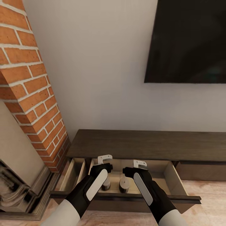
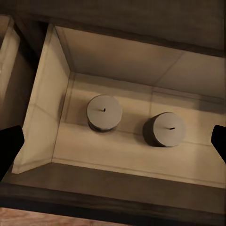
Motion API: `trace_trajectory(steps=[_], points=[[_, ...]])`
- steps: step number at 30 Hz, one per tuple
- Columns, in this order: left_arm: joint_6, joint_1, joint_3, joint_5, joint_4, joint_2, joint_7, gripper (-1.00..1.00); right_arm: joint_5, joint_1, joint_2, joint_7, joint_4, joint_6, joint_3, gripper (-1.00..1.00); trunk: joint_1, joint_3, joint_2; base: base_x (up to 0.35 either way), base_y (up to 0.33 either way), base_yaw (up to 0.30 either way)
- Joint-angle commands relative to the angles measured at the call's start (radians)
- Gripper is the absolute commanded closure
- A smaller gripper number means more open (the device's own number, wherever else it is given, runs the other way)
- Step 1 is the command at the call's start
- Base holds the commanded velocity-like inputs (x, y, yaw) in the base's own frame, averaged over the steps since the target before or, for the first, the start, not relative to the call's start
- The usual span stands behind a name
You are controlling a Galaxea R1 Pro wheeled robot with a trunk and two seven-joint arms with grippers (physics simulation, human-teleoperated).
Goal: Place each of the two pumpkins and all three candles from the living room inside a cabinet in the living room (use any cabinet), then make sure every cabinet is closed, and position the cauldron so it is next to a table in the living room.
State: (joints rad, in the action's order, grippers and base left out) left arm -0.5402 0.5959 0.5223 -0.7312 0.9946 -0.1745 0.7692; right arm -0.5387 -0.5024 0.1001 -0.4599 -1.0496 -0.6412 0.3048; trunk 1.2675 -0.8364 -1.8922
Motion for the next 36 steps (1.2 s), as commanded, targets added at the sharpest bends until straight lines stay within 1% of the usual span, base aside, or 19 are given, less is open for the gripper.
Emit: trace_trajectory(steps=[1,13,29,36], points=[[-0.002,0.001,0.001,-0.007,0.001,0.0,0.008,-1.0,-0.01,-0.001,0.0,-0.01,-0.001,-0.001,0.002,-1.0,-0.004,0.002,0.007,0.0,0.0,0.0],[-0.003,0.001,0.002,-0.005,0.001,0.0,0.008,-1.0,-0.012,-0.001,0.0,-0.011,-0.003,0.003,0.002,-1.0,-0.05,0.04,0.091,0.0,0.0,-0.014],[-0.003,0.001,0.002,-0.006,0.001,0.0,0.008,-1.0,-0.011,-0.001,0.0,-0.011,-0.004,0.002,0.002,-1.0,-0.111,0.09,0.203,0.0,0.0,-0.265],[-0.003,0.001,0.002,-0.005,0.001,0.0,0.007,-1.0,-0.012,-0.001,0.0,-0.011,-0.004,-0.002,0.002,-1.0,-0.138,0.117,0.252,0.0,0.0,-0.268]])
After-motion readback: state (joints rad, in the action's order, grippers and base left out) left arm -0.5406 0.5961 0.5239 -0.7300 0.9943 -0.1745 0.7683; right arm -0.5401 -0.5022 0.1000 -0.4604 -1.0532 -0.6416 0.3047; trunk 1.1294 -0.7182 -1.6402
